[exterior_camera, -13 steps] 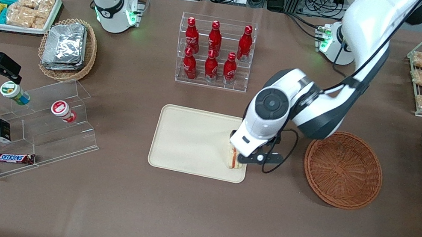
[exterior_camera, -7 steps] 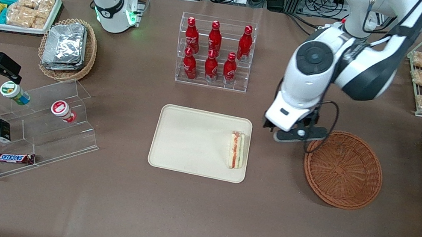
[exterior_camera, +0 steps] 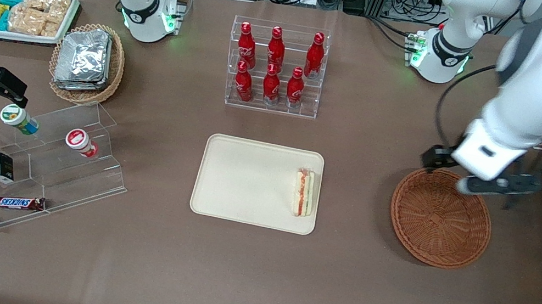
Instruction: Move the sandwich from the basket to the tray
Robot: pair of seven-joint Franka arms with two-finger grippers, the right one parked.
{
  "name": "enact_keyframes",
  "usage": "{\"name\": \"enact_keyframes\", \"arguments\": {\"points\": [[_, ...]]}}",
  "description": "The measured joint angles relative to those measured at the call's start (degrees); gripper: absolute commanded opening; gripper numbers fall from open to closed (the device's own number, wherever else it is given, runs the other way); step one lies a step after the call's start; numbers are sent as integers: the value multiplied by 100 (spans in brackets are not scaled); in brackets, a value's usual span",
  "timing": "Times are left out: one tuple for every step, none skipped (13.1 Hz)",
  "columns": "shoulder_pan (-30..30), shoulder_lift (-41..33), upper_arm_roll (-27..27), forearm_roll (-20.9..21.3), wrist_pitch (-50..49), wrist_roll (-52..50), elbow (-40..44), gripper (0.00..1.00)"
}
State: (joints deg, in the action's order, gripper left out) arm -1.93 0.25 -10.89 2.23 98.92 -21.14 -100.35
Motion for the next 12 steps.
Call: {"name": "enact_keyframes", "arguments": {"points": [[5,-142,276,-28,-136,413,-2,100],[-13,-246,524,-42,-203,739,-3,100],[-74,-310,792,-53,-236,1019,-4,100],[-149,-334,1026,-58,-258,1243,-4,100],[-197,-340,1210,-60,-260,1440,-4,100],[-209,-340,1345,-60,-260,1641,-4,100],[-204,-340,1439,-60,-258,1808,-2,100],[-185,-336,1498,-60,-256,1887,9,100],[-168,-314,1521,-60,-253,1902,36,100],[-166,-265,1523,-60,-250,1905,89,100],[-167,-198,1519,-60,-249,1908,156,100],[-167,-112,1519,-60,-248,1912,236,100]]}}
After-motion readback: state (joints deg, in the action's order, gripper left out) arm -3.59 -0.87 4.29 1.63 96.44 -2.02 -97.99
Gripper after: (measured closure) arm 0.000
